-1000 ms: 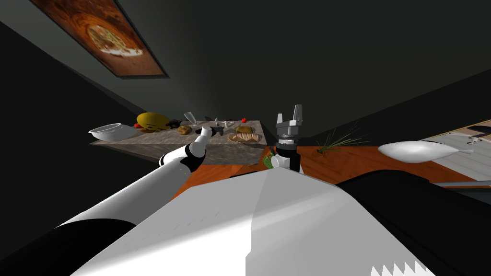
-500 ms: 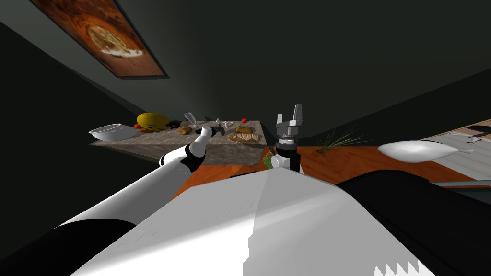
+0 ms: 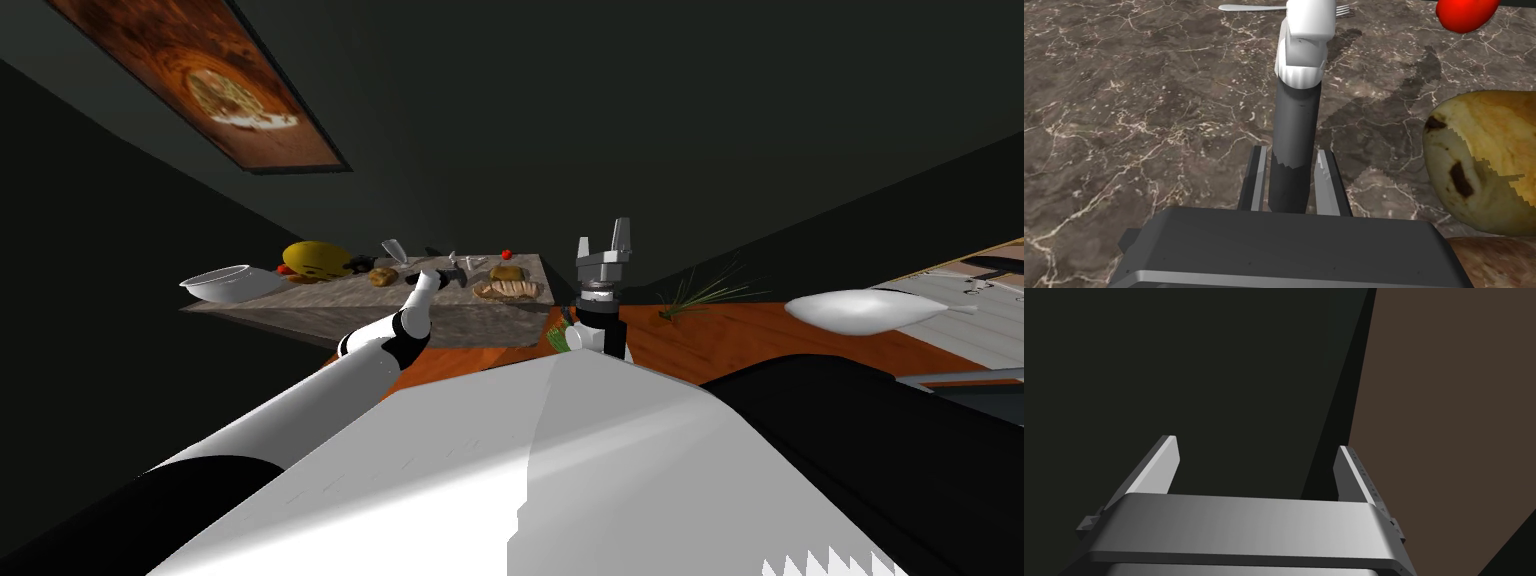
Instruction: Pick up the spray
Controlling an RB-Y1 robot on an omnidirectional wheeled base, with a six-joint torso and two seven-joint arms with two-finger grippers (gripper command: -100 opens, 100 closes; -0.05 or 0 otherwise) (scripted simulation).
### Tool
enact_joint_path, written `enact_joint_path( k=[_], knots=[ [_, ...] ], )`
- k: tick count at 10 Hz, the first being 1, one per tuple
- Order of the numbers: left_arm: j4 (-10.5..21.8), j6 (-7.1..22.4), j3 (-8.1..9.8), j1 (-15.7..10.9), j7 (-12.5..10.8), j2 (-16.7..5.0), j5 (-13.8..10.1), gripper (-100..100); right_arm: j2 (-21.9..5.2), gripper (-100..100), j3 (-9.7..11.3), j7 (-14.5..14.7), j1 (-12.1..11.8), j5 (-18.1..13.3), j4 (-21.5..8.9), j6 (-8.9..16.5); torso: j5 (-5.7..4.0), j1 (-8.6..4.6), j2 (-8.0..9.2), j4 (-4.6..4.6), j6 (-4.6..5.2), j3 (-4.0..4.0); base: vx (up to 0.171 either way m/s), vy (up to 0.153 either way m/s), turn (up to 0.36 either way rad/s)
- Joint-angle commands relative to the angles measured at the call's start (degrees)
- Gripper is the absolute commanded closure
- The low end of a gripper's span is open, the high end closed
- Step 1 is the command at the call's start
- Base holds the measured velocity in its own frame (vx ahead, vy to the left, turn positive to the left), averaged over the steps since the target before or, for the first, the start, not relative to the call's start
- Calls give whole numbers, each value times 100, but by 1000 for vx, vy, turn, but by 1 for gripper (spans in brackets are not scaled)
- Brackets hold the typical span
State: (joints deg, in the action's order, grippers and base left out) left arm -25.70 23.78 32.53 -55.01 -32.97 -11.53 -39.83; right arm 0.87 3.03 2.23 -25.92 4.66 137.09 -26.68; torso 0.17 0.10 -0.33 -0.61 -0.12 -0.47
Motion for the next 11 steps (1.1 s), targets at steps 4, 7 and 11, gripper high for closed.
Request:
enact_joint_path(
  k=[4, 7, 11],
  knots=[
    [-1039, 558, -314, 805, -604, -27, 165, 100, 0, 0, 0, 0, 0, 0, 0, 0, 9, 24, -23, -25, -14, -23, 41, -8, -47],
    [-1848, 842, -479, 1340, -1090, -22, 275, 100, 0, 0, 0, 0, 0, 0, 0, 0, 21, 28, -36, -56, -16, -46, 41, -11, -50],
    [-2235, 842, -479, 1605, -1134, -22, 275, 100, 0, 0, 0, 0, 0, 0, 0, 0, 42, 55, -62, -107, -30, -84, 17, -6, -12]
  ],
)
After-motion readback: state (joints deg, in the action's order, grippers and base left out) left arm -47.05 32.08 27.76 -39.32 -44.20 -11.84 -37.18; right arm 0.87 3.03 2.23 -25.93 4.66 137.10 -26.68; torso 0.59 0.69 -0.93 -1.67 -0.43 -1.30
